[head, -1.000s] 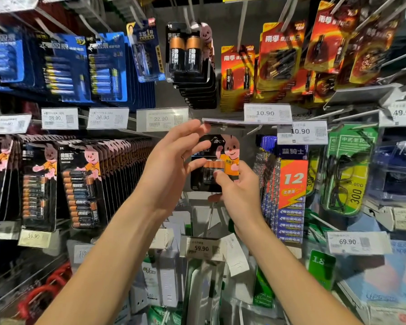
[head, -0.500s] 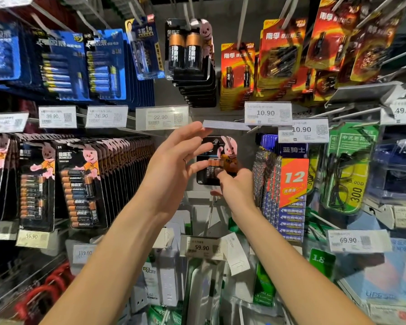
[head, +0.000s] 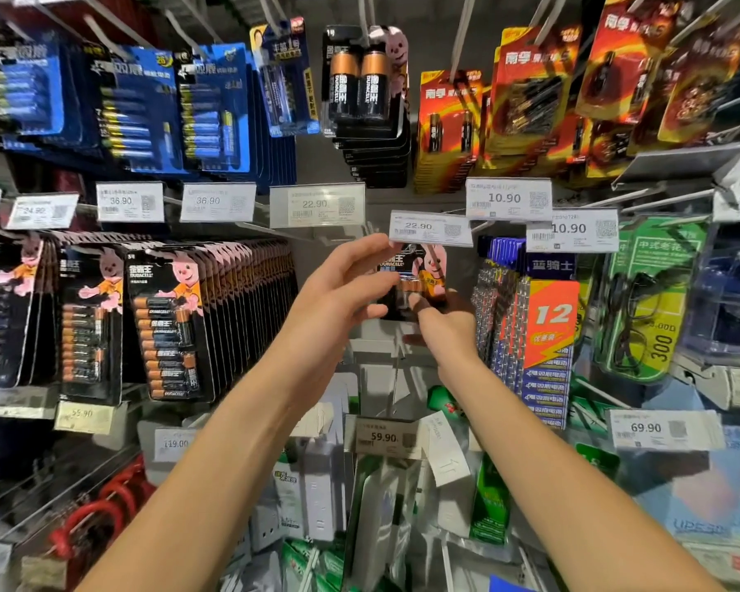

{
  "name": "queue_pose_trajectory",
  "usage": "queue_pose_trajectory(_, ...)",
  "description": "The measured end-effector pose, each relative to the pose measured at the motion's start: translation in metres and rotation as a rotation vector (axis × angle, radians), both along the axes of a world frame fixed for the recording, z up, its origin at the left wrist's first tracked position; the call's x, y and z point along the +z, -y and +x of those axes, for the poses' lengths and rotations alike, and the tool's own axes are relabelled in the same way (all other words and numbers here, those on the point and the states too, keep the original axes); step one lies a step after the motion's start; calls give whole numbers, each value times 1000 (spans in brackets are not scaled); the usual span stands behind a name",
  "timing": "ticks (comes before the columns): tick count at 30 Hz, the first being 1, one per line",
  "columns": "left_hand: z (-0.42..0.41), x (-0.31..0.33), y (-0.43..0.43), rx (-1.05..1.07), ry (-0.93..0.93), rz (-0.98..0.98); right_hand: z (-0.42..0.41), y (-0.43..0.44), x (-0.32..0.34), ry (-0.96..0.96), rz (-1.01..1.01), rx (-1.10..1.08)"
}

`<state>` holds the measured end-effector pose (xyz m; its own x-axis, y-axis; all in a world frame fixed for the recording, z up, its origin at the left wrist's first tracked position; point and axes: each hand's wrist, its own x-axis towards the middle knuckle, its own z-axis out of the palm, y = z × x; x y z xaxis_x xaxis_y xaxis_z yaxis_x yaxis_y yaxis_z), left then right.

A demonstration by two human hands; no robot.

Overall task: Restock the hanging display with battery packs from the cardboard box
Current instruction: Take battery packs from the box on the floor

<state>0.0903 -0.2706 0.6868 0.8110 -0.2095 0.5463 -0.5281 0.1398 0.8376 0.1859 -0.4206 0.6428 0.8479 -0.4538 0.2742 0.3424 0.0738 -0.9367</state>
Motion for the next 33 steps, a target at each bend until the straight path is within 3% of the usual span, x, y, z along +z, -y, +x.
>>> queue_pose_trajectory(2,3,-12,-5,59,60,101,-2,3,-8,-51,-69,-40)
queue_pose_trajectory(6,8,-48,-23,259,182,427,-29,10,-21,-129,-506,-268)
queue_pose_trajectory(11,2,-92,-50,577,517,1003,-85,5,-39,98,-867,-282)
queue_pose_trajectory(16,-23,-143,-70,591,538,1149,-139,-6,-84,249,-1057,-216)
queue_pose_trajectory(20,-58,-203,-95,538,430,1197,-173,-22,-155,106,-1078,-40)
queue_pose_trajectory(25,-132,-282,-133,554,163,1254,-223,-58,-267,25,-998,140)
queue_pose_trajectory(29,-203,-336,-148,571,-77,1305,-273,-93,-340,-154,-974,420)
queue_pose_trajectory(33,-274,-381,-159,635,-286,1370,-322,-120,-386,-231,-1099,729)
